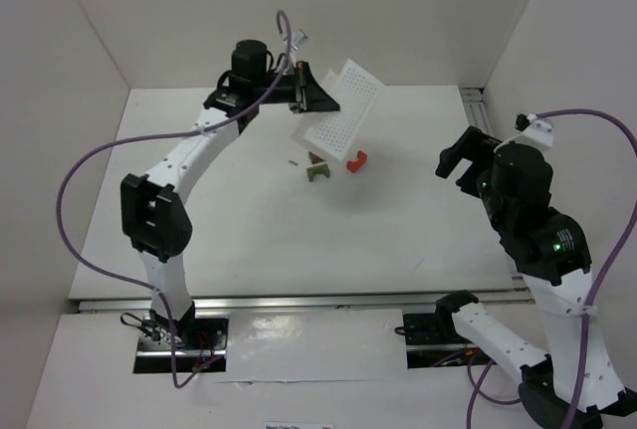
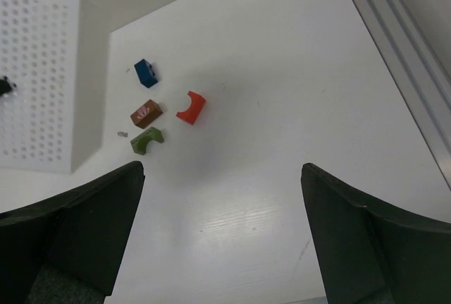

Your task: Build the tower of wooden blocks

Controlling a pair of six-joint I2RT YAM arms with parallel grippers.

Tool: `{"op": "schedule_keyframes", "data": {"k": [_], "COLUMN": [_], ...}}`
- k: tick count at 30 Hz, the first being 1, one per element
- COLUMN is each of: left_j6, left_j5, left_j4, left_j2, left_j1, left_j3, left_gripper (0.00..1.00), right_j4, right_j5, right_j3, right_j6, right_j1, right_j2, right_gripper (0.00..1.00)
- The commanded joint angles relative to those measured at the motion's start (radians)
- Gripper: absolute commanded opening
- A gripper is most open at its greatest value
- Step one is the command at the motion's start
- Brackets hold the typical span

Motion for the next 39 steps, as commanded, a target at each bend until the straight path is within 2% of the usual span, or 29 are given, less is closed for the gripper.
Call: {"op": "schedule_keyframes", "data": {"k": [1, 4, 6, 7, 8, 9, 13, 19, 24, 29, 31, 32, 33, 35, 36, 39], "left_j6": [0.482, 0.572, 0.592, 0.592, 0.592, 0.592, 0.592, 0.592, 0.581, 0.56, 0.56, 0.56, 0.56, 0.56, 0.56, 0.55], "left_j5": [-0.327, -0.646, -0.79, -0.934, -0.999, -1.123, -1.311, -1.348, -1.283, -1.219, -1.204, -1.204, -1.191, -1.191, -1.191, -1.181], "left_j4": [-0.595, -0.684, -0.71, -0.71, -0.71, -0.71, -0.644, -0.517, -0.475, -0.506, -0.524, -0.536, -0.537, -0.547, -0.556, -0.579], "left_j2": [-0.078, -0.142, -0.185, -0.194, -0.194, -0.205, -0.214, -0.152, -0.055, 0.074, 0.085, 0.094, 0.094, 0.07, 0.056, -0.024], "left_j1": [0.042, 0.074, 0.093, 0.108, 0.117, 0.117, 0.183, 0.301, 0.398, 0.455, 0.464, 0.464, 0.464, 0.464, 0.464, 0.464], "left_j3": [0.096, 0.07, 0.023, 0.006, -0.012, -0.041, -0.141, -0.25, -0.226, -0.156, -0.14, -0.14, -0.129, -0.129, -0.12, -0.106], "left_gripper": [0.0, 0.0, 0.0, 0.0, 0.0, 0.0, 0.0, 0.0, 0.0, 0.0, 0.17, 0.39, 0.53, 0.63, 0.72, 0.8], "right_j4": [0.025, 0.08, 0.105, 0.134, 0.148, 0.159, 0.208, 0.228, 0.263, 0.292, 0.315, 0.328, 0.328, 0.36, 0.369, 0.421], "right_j5": [-0.027, -0.038, -0.073, -0.086, -0.118, -0.135, -0.196, -0.215, -0.204, -0.204, -0.204, -0.204, -0.204, -0.213, -0.224, -0.238], "right_j3": [0.005, -0.041, -0.06, -0.081, -0.093, -0.104, -0.182, -0.225, -0.245, -0.267, -0.278, -0.278, -0.278, -0.278, -0.278, -0.258], "right_j6": [-0.033, -0.042, -0.053, -0.062, -0.062, -0.062, -0.062, -0.081, -0.081, -0.069, -0.069, -0.069, -0.059, -0.049, -0.049, -0.027], "right_j1": [0.005, 0.005, 0.005, 0.005, 0.005, 0.005, 0.005, 0.005, 0.005, 0.005, 0.005, 0.005, 0.005, 0.005, 0.005, 0.029], "right_j2": [0.009, 0.047, 0.084, 0.098, 0.121, 0.133, 0.184, 0.243, 0.283, 0.32, 0.32, 0.334, 0.349, 0.384, 0.398, 0.467], "right_gripper": [0.99, 0.99, 0.99, 0.99, 0.99, 0.99, 0.99, 0.99, 0.99, 0.99, 0.99, 0.99, 0.99, 0.99, 0.99, 0.99]}}
